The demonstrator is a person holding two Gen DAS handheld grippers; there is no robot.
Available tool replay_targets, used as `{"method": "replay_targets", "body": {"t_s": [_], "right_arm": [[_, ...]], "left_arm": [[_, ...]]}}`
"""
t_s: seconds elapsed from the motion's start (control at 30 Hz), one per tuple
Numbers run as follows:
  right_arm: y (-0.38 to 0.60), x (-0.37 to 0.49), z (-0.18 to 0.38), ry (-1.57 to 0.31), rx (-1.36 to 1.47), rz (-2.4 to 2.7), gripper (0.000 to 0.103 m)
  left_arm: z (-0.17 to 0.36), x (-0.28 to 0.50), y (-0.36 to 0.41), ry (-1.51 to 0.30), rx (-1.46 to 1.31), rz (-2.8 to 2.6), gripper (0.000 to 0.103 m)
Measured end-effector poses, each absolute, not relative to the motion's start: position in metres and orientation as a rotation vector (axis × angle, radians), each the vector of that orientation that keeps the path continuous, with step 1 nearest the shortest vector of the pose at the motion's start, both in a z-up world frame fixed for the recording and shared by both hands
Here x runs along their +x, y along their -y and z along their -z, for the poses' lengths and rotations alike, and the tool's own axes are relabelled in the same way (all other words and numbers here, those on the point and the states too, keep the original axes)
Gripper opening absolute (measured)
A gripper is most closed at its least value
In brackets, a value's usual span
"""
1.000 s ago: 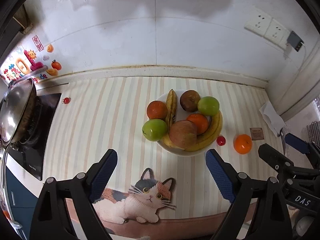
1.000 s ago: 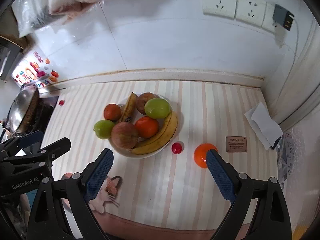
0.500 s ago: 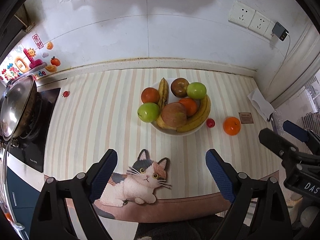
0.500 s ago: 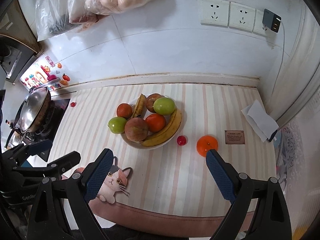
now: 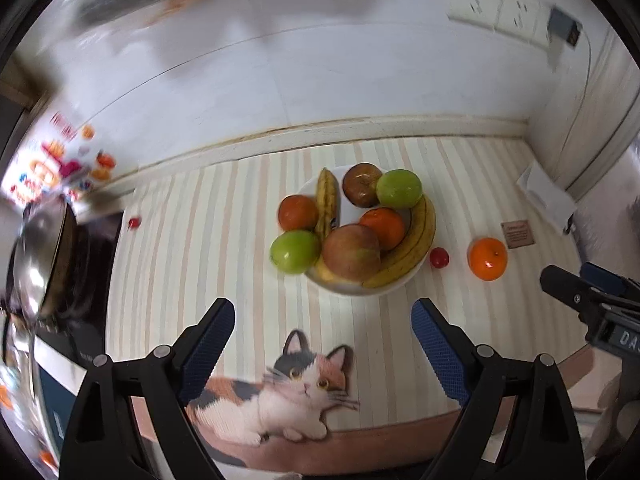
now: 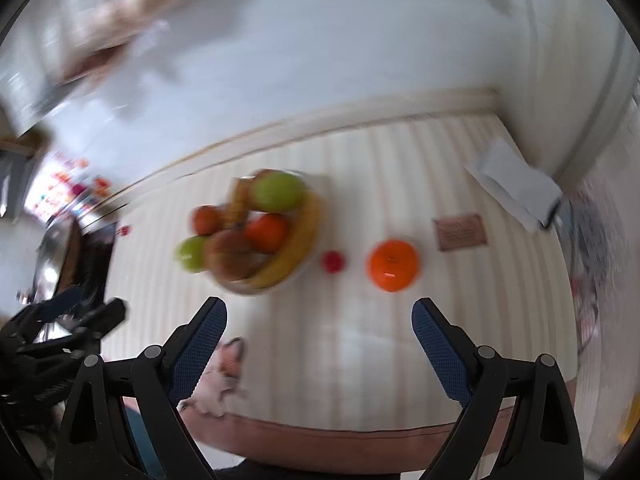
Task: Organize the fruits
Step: 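Grasp the loose orange with the right gripper while the left moves toward the small red fruit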
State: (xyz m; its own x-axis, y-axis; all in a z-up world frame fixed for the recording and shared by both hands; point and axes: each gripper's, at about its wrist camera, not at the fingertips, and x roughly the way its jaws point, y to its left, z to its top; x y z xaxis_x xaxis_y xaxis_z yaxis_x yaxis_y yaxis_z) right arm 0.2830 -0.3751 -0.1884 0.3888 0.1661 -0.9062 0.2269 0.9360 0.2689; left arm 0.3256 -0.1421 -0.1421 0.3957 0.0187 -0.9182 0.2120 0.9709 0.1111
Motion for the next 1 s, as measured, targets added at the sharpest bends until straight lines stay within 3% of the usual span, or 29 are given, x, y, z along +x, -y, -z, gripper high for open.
{"method": "replay_targets", "body": {"t_s": [0.2,0.5,1.0], "right_arm": [[0.423,0.305,0.260,-1.216,0.491,0.099,0.095],[0.421,0.355,0.353,-1.314,0.546,0.070,0.069],[0.478,0.289,0.365,-1.313,0.651,0.119,0.066]], "left_arm": [[0.176,0.364,0.200,-1.165,0.428,0.192,0.091],[0.224,0.387,0.259,-1.163,0.698,0.280,0.090],[0.294,0.381,0.369,-1.099,1.447,0.778,0.090]]}}
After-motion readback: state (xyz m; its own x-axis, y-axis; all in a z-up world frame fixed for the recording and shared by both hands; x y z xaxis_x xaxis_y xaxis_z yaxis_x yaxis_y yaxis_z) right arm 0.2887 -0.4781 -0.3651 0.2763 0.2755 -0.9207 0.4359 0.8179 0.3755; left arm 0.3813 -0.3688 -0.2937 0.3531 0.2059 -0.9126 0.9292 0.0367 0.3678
